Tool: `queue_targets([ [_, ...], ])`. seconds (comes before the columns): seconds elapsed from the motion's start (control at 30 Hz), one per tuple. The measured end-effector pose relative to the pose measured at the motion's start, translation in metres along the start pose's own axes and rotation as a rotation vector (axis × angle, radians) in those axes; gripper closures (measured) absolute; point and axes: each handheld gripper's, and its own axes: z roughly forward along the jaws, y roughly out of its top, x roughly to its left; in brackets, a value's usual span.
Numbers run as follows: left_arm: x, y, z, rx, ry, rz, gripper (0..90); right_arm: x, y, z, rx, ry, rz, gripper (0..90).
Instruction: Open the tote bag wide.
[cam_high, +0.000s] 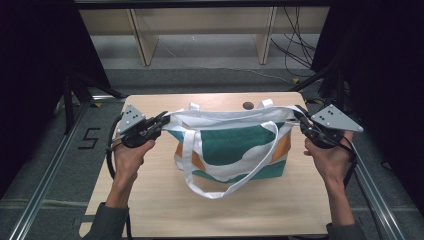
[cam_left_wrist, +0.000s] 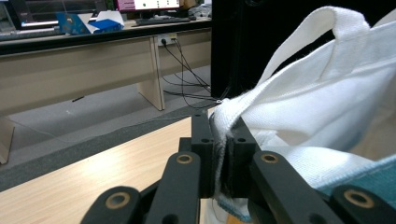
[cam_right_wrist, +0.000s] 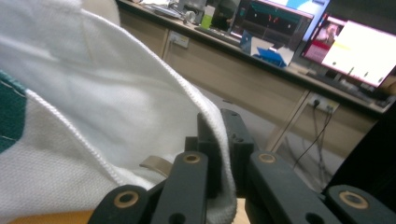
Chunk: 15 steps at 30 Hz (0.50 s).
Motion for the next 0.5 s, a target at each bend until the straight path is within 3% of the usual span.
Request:
queue_targets([
  [0.03, 0.002, -0.002, 0.005, -0.006, 0.005, -0.011, 83.5, -0.002, -0.002, 0.008, 0.004, 0.001, 0.013, 87.7],
  [0.1, 0.008, -0.008, 0.016, -0.008, -0.004, -0.045, 83.2, -0.008, -0.004, 0.019, 0.023, 0.008, -0.013, 87.4],
  [0.17, 0.013, -0.014, 0.026, -0.013, -0.015, -0.073, 82.9, -0.016, -0.005, 0.029, 0.045, 0.031, 0.017, 85.3],
  [0.23, 0.016, -0.017, 0.031, -0.01, -0.017, -0.072, 82.6, -0.02, -0.004, 0.035, 0.051, 0.051, 0.063, 80.6],
  [0.33, 0.017, -0.017, 0.03, -0.009, -0.005, -0.091, 81.1, -0.027, -0.002, 0.039, 0.068, 0.031, 0.075, 61.7],
  [0.43, 0.016, -0.015, 0.027, -0.014, -0.005, -0.091, 79.3, -0.041, 0.007, 0.031, 0.103, 0.068, 0.158, 43.8],
  [0.5, 0.015, -0.014, 0.027, -0.014, -0.001, -0.098, 79.3, -0.043, 0.013, 0.023, 0.131, 0.094, 0.21, 40.1],
])
